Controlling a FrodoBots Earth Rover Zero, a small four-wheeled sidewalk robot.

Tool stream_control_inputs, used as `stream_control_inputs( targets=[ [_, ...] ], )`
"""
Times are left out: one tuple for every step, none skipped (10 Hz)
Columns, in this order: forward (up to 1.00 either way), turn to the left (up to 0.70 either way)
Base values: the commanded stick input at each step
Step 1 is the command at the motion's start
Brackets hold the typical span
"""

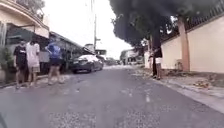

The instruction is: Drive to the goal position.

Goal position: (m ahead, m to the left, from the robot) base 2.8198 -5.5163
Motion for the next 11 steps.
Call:
stream_control_inputs(
  targets=[
    [0.7, 0.0],
    [0.7, -0.04],
    [0.7, -0.17],
    [0.7, -0.32],
    [0.7, -0.23],
    [0.7, -0.13],
    [0.7, 0.0],
    [0.7, 0.0],
    [0.7, -0.01],
    [0.7, -0.15],
    [0.7, -0.28]
  ],
)
